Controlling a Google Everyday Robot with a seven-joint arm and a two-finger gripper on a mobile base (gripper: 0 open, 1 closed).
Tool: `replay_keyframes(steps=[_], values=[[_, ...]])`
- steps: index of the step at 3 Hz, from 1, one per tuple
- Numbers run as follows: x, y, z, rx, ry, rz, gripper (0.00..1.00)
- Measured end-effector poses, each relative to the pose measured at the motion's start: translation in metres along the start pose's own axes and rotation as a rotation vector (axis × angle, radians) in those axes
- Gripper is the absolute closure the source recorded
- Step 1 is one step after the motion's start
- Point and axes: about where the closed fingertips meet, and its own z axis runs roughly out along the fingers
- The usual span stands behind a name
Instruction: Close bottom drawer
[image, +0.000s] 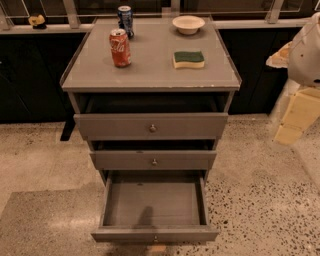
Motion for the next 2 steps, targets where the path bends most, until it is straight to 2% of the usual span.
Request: replay_keyframes(steps=[1, 2], values=[[-0.004, 0.023, -0.012, 0.067, -0.016, -0.032, 0.00], [-0.003, 0.064, -0.014, 0.172, -0.026, -0.045, 0.00]])
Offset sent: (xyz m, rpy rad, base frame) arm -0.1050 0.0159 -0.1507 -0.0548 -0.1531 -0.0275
